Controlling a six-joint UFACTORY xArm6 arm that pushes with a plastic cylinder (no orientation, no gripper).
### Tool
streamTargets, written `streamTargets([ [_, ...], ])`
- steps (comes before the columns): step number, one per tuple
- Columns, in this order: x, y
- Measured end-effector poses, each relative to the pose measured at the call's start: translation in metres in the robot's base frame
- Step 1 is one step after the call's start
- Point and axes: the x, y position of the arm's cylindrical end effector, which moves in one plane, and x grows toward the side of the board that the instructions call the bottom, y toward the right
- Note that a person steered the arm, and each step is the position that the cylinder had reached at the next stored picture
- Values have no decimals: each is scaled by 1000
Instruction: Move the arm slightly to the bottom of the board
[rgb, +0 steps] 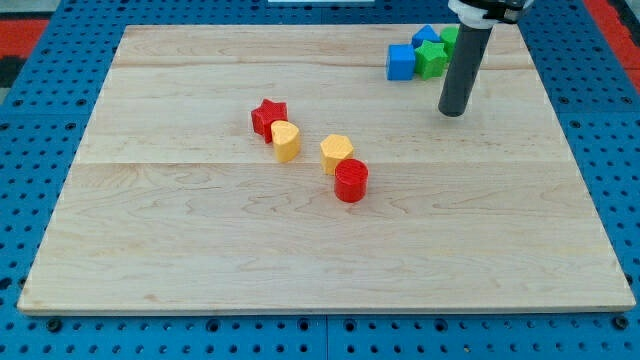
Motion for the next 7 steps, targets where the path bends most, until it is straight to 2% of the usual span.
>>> streamTargets([
  [5,-8,-5],
  [7,13,1],
])
